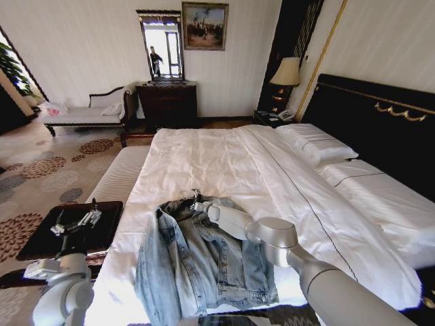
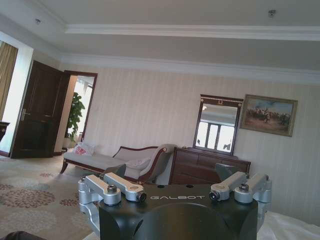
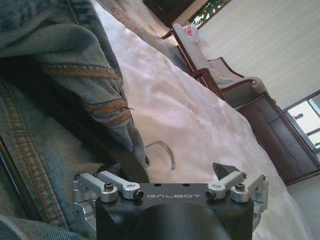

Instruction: Pick up the clothes from the bed and hang them on the clothes hanger.

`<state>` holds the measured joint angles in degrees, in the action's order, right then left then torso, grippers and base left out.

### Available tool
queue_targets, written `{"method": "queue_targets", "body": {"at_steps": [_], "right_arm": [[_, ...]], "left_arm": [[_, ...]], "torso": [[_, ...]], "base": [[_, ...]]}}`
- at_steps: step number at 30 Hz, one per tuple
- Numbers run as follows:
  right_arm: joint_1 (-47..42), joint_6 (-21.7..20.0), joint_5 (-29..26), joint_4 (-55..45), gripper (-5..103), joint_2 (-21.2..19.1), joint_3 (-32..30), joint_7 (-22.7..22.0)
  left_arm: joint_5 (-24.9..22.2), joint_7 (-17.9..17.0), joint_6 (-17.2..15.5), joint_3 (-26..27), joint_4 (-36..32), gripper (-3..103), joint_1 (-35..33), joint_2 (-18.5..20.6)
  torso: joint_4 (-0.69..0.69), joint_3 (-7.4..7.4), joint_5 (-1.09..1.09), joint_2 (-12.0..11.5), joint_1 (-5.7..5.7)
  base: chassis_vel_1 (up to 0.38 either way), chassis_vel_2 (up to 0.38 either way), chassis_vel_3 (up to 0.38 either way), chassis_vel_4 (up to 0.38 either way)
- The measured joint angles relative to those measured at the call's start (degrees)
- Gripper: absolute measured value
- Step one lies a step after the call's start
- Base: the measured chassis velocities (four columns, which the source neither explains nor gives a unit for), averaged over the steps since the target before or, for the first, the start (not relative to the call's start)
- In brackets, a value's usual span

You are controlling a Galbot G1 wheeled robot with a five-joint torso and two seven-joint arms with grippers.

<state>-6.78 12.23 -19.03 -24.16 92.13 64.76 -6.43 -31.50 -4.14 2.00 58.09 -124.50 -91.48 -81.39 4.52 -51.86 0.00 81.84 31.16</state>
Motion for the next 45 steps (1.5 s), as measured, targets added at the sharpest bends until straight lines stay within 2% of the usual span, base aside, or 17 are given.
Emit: {"method": "queue_targets", "body": {"at_steps": [11, 15, 22, 24, 25, 27, 29, 32, 33, 36, 38, 40, 43, 45], "right_arm": [[0.4, -1.9, 0.8, -0.9, 100, 0.0, 1.7, 0.2], [0.3, -3.9, 0.5, -0.9, 100, 0.0, 3.0, -0.5], [0.2, -9.7, 0.6, -1.9, 102, 0.0, 4.6, -4.7], [0.2, -11.1, 1.8, -2.3, 93, 0.0, 5.4, -5.8], [0.2, -11.1, 1.8, -2.3, 93, 0.0, 5.4, -5.8], [0.2, -12.3, 2.2, -2.9, 83, 0.0, 6.5, -6.1], [0.2, -12.7, 2.3, -3.0, 83, 0.0, 7.0, -6.1], [0.5, -13.1, 2.9, -3.0, 66, 0.0, 8.4, -4.5], [0.5, -13.1, 2.9, -3.0, 66, 0.0, 8.4, -4.5], [1.3, -13.1, 3.9, -2.5, 51, 0.0, 9.6, -1.7], [1.4, -13.1, 3.9, -2.4, 51, 0.0, 9.8, -1.2], [1.8, -13.2, 3.9, -2.3, 42, 0.0, 10.1, 0.0], [2.0, -13.5, 3.9, -2.3, 40, 0.0, 10.3, 0.4], [2.1, -14.1, 3.7, -2.2, 33, 0.0, 10.4, 0.6]], "left_arm": [[-0.3, 0.0, 0.4, 1.0, -0.3, 100, -0.7, -0.1], [-0.5, 0.0, 0.6, 1.2, -0.3, 100, -0.9, -0.1], [-0.9, 0.1, 0.9, 1.5, -0.2, 100, -1.1, -0.1], [-0.9, 0.1, 0.9, 1.5, -0.2, 100, -1.0, 0.0], [-0.9, 0.1, 0.9, 1.5, -0.2, 100, -1.0, 0.0], [-0.9, 0.1, 0.9, 1.4, -0.2, 100, -0.8, 0.0], [-0.9, 0.1, 0.9, 1.4, -0.2, 100, -0.8, 0.0], [-1.0, 0.1, 0.9, 1.3, 0.2, 100, -0.7, 0.1], [-1.0, 0.1, 0.9, 1.3, 0.2, 100, -0.7, 0.1], [-1.1, 0.1, 0.9, 1.3, 0.8, 100, -0.5, 0.3], [-1.1, 0.1, 0.9, 1.3, 0.9, 100, -0.4, 0.3], [-1.1, 0.1, 0.9, 1.1, 1.1, 100, -0.1, 0.4], [-1.1, 0.1, 0.9, 1.0, 1.3, 100, 0.2, 0.4], [-1.1, 0.1, 0.8, 0.7, 1.4, 100, 0.4, 0.5]], "torso": [[0.0, 0.0, 0.0, 0.0, -0.01], [0.0, 0.0, 0.0, 0.0, -0.02], [0.0, 0.0, 0.0, 0.0, -0.02], [0.0, 0.0, 0.0, 0.0, -0.01], [0.0, 0.0, 0.0, 0.0, -0.01], [0.0, 0.0, 0.0, 0.0, -0.01], [0.0, 0.0, 0.0, 0.0, -0.01], [0.0, 0.01, 0.0, 0.0, -0.01], [0.0, 0.01, 0.0, 0.0, -0.01], [0.0, 0.0, 0.0, 0.0, -0.01], [0.0, 0.0, 0.0, 0.0, -0.01], [0.0, 0.0, 0.0, 0.0, -0.01], [0.0, 0.0, 0.0, 0.0, -0.01], [-0.01, 0.0, 0.0, 0.0, -0.01]], "base": [[0.0, 0.0, 0.0, 0.0], [0.0, 0.0, 0.0, 0.0], [0.0, 0.0, 0.0, 0.0], [0.0, 0.0, 0.0, 0.0], [0.0, 0.0, 0.0, 0.0], [0.0, 0.0, 0.0, 0.0], [0.0, 0.0, 0.0, 0.0], [0.0, 0.0, 0.0, 0.0], [0.0, 0.0, 0.0, 0.0], [0.0, 0.0, 0.0, 0.0], [0.0, 0.0, 0.0, 0.0], [0.0, 0.0, 0.0, 0.0], [0.0, 0.0, 0.0, 0.0], [0.0, 0.0, 0.0, 0.0]]}}
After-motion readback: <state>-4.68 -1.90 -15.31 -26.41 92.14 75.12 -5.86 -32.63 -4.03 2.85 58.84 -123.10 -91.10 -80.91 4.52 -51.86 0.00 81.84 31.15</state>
